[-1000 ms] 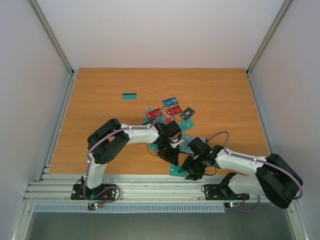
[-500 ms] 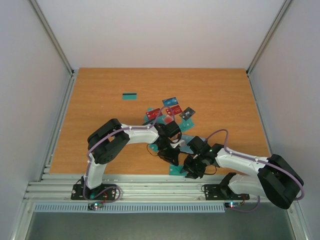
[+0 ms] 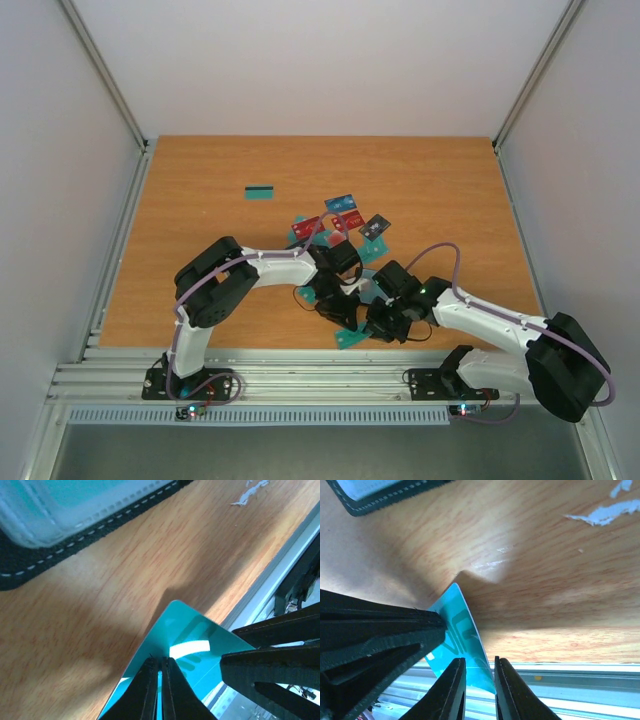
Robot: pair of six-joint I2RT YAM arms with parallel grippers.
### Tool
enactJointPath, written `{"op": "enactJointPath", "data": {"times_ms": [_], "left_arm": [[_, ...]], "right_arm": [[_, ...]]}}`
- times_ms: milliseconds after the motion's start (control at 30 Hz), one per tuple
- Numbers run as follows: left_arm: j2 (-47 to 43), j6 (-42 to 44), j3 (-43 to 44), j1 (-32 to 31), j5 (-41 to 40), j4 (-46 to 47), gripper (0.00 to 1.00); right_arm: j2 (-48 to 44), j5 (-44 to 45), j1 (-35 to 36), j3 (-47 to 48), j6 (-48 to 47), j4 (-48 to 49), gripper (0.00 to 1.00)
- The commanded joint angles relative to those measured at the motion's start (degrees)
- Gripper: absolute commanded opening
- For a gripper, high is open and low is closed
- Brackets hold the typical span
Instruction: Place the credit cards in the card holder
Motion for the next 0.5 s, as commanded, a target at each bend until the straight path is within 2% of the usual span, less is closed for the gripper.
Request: {"op": "enactJointPath", "data": {"times_ms": [0, 133, 333, 467], "left_arm": [[1.5, -0.4, 1.1, -0.8, 0.8, -0.3, 0.05], [0.3, -2.3, 2.4, 0.5, 4.0, 0.4, 0.04], [-4.9, -2.8, 7.5, 4.1, 2.5, -5.1, 0.05], [-8.9, -1.1, 7.8, 7.2, -0.4, -9.7, 0.07]], "right_arm": [[0.8, 1.4, -0.7, 3.7, -3.3, 3.5, 0.17], [1.6, 1.7, -1.6, 5.7, -5.8, 1.9, 0.01], [2.5, 1.2, -3.9, 9.2, -12.0, -0.2, 0.01], [4.0, -1.8, -6.0, 13.3, -19.9, -4.9, 0.01]]}}
